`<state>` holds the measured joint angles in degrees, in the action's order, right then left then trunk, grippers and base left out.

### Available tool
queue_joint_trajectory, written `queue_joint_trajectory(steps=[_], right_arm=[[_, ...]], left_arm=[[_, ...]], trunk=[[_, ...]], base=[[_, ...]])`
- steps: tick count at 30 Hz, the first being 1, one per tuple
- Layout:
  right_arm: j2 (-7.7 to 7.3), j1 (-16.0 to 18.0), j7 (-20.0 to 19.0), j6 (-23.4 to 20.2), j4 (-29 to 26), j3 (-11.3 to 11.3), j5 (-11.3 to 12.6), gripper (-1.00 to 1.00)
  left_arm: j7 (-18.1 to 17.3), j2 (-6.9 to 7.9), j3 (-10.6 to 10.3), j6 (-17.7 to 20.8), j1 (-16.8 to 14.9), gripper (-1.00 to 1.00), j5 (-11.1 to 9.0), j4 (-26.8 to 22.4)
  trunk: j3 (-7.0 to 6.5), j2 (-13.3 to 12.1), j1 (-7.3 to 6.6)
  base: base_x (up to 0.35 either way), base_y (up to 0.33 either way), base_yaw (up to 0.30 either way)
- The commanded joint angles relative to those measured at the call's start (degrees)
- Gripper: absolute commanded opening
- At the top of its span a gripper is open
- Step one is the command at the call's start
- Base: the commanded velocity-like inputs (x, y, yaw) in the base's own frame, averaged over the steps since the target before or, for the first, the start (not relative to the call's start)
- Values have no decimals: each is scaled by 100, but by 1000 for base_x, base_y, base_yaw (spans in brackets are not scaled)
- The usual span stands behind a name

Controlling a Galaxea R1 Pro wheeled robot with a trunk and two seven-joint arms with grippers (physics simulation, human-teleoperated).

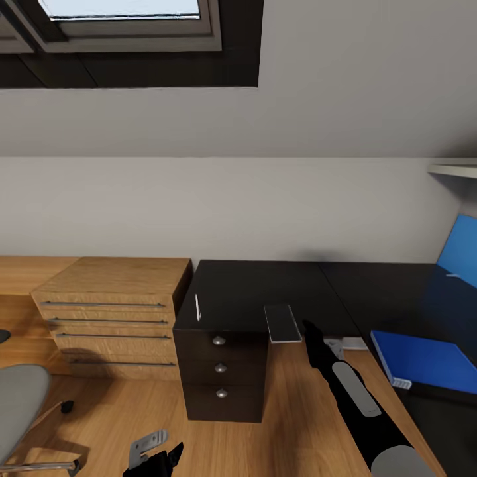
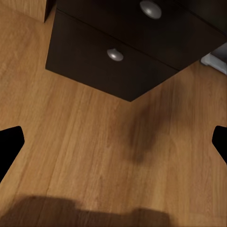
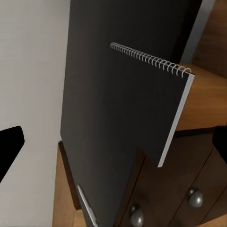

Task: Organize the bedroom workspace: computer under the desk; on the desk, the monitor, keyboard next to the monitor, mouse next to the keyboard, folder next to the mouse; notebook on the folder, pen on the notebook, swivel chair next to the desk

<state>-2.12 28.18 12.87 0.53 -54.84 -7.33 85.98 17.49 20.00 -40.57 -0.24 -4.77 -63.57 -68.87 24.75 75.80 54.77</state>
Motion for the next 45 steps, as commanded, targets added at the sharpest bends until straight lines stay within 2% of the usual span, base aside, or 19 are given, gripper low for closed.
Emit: queue_joint_trajectory(steps=[1, 4, 5, 7, 8, 18, 20, 21, 23, 26, 27, 28, 33, 40, 45], right_arm=[[-8, 4, 21, 8, -9, -16, 23, 100], [-17, 4, -8, 10, -9, -20, 7, 100], [-23, 4, -20, 15, -11, -22, -2, 100], [-21, 4, -20, 16, -10, -23, -2, 100], [-1, 4, -14, 24, -10, -21, 5, 100], [-25, 4, -1, 23, -10, -14, 7, 100], [-25, 4, -3, 19, -11, -14, 4, 100], [-25, 4, -3, 14, -12, -14, 1, 100], [-25, 4, -3, 12, -11, -14, 0, 100], [-21, 4, -6, 9, -10, -14, -1, 100], [-22, 4, -8, 9, -10, -14, -2, 100], [-23, 4, -9, 9, -10, -14, -2, 100], [-25, 4, -11, 8, -10, -14, -2, 100], [-30, 4, -13, 7, -10, -14, -2, 100], [-33, 4, -18, 2, -10, -14, -1, 100]], left_arm=[[38, 6, -18, -2, -7, 100, -30, -11], [40, 10, -20, -15, -3, 100, -25, -24], [37, 91, -21, -118, 64, 100, -21, -196], [37, 152, -21, -146, 106, 100, -25, -280], [37, 275, -29, -196, 176, 100, -31, -425], [127, 294, -48, -225, 196, 100, -19, -478], [403, 294, -56, -275, 196, 100, -16, -488], [598, 291, -108, -416, 196, 100, -15, -545], [768, 289, -201, -565, 196, 100, -17, -594], [1370, 286, -597, -975, 196, 100, -11, -729], [1509, 286, -674, -1044, 196, 100, -10, -765], [1791, 284, -798, -1155, 196, 100, -9, -825], [2509, 242, -989, -1314, 196, 100, -8, -904], [2725, 139, -1020, -1350, 196, 100, -14, -888], [2758, 117, -1029, -1355, 196, 100, -20, -879]], trunk=[[25, 46, 23], [79, 166, 89], [97, 206, 111], [133, 287, 155], [151, 327, 177], [330, 728, 396], [366, 808, 440], [384, 848, 462], [420, 928, 506], [474, 1049, 572], [492, 1089, 594], [510, 1129, 616], [600, 1329, 726], [725, 1610, 879], [815, 1811, 989]], base=[[0, 0, 0], [0, 0, 0], [0, 0, 0], [0, 0, 0], [0, 0, 0], [0, 0, 0], [0, 0, 0], [0, 0, 0], [0, 0, 0], [0, 0, 0], [0, 0, 0], [0, 0, 0], [0, 0, 0], [0, 0, 0], [0, 0, 0]])
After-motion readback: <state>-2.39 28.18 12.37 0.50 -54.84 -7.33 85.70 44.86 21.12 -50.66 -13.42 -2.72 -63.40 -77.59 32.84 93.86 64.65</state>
